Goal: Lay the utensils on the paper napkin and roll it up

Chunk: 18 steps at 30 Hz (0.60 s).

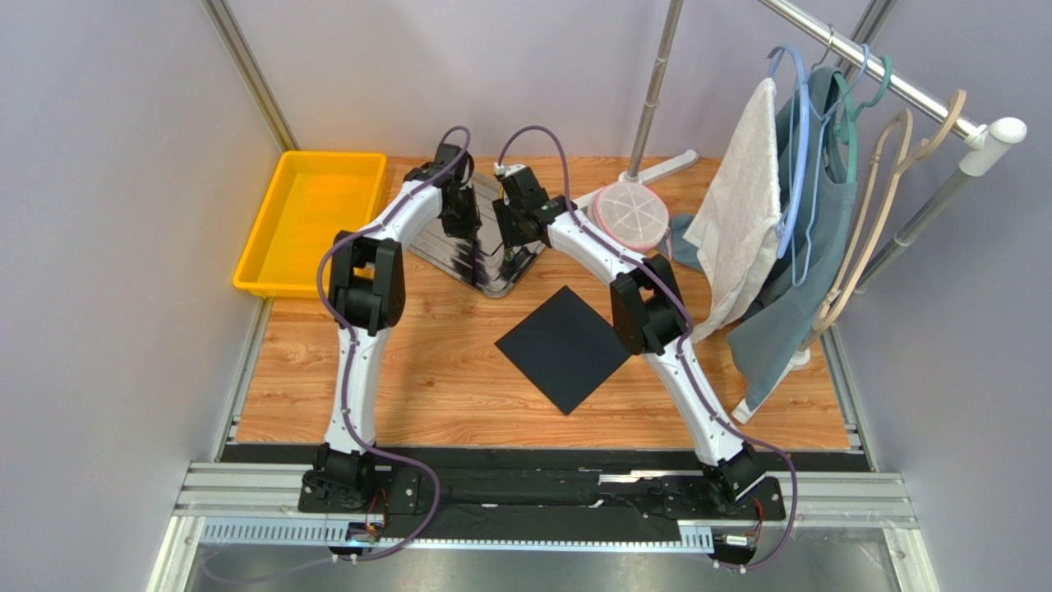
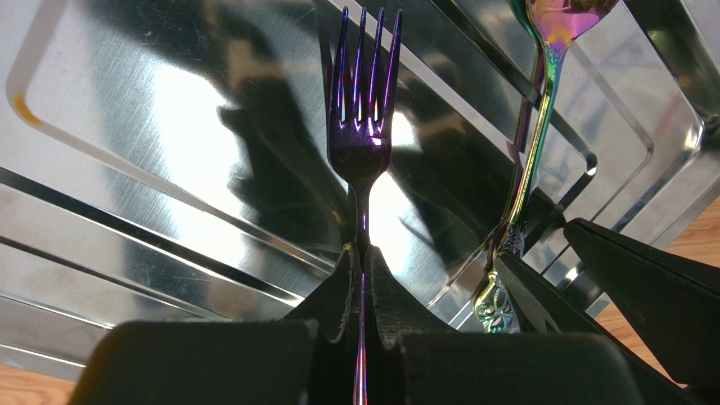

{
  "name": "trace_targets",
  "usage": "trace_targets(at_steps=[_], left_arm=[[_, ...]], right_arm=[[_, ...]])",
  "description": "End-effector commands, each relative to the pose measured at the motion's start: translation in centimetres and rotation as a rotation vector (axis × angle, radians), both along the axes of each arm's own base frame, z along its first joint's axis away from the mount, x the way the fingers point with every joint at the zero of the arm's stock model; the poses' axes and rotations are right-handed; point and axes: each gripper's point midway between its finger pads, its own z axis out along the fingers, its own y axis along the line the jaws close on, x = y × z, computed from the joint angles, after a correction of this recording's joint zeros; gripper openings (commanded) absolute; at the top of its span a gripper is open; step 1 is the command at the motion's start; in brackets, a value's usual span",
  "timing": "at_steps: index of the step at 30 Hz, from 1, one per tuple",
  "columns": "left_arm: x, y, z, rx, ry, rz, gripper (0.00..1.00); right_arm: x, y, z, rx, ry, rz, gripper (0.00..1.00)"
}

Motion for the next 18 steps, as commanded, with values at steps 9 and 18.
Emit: trace_targets(at_steps=[9, 18], left_arm=[[-0.5, 0.9, 1.9, -0.016, -0.002, 0.022, 0.0], [-0.5, 1.0, 2.3, -0.021, -0.004, 0.03, 0.0]], right_arm=[[1.7, 2.0, 4.4, 0.083, -0.124, -0.038, 0.44], [1.4, 2.4, 2.8, -0.02, -0.158, -0.012, 0.39]])
